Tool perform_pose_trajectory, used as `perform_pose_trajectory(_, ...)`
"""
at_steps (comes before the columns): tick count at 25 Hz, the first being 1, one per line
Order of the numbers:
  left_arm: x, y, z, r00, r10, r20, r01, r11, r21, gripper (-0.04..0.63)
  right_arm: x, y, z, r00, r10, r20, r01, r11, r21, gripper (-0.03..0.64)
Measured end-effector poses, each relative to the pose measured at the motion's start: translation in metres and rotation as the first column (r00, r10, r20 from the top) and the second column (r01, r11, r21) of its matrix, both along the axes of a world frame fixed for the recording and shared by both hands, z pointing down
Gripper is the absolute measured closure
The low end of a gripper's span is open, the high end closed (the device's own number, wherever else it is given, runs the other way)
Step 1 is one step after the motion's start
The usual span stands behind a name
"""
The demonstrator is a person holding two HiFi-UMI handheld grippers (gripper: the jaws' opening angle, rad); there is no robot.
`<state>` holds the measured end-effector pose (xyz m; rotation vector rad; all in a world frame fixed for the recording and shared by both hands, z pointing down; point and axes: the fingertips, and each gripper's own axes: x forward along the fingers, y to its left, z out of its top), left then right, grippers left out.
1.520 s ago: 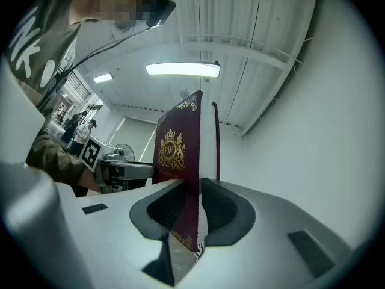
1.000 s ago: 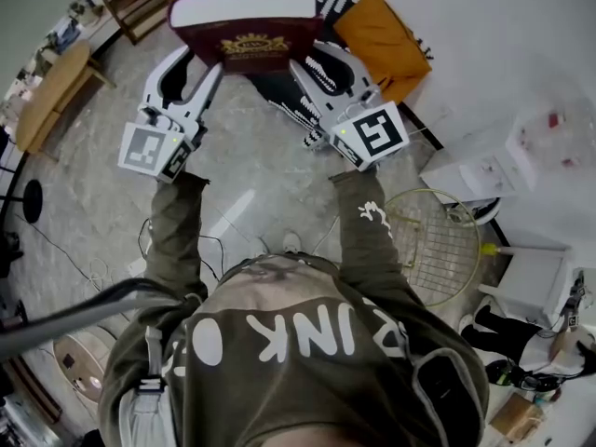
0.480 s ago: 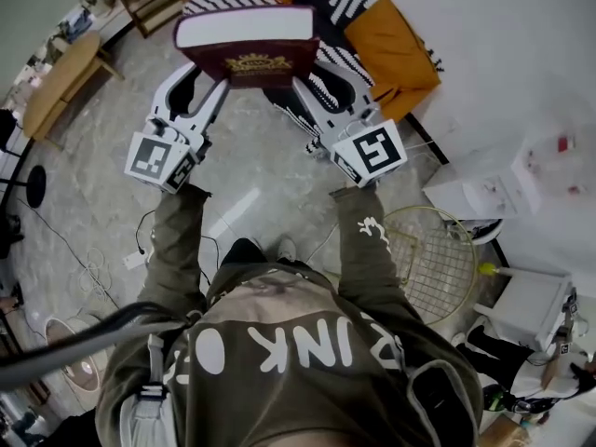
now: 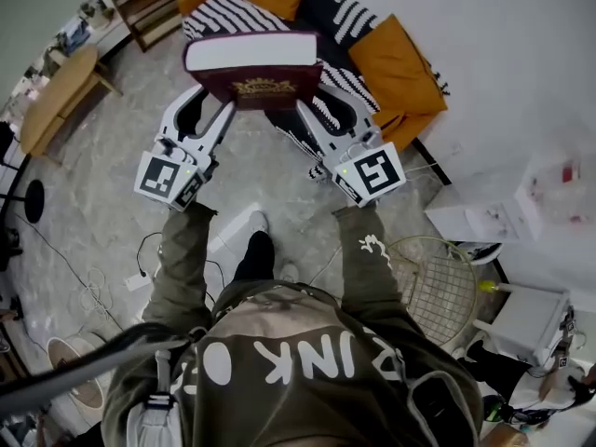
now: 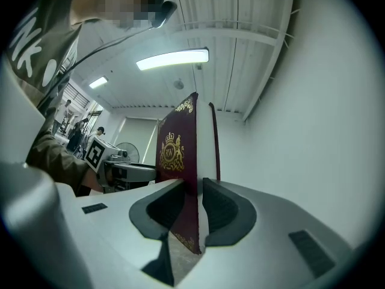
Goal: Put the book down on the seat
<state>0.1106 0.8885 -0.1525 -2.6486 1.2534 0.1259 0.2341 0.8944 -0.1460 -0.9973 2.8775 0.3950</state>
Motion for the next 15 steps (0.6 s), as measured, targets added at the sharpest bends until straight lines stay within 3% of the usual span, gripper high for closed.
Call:
perform_pose_trajectory(9,-0.062,-0.132,-0.005,0.999,0.025,-0.042,-0.025,1.000,-0.011,0.405,-0.061,-0.129,-0.015,1.000,0.026,0.013,-0.026,1.000,-0.001,0.517)
perform_pose_trajectory(15,-0.076,-0.153,0.003,0.999,0.020,-0.027,-0.019,1.000,0.019,0.405,-0.075,-0.150,-0.001,1.000,0.011,-0.002,-0.011,1.000,0.025,0.517)
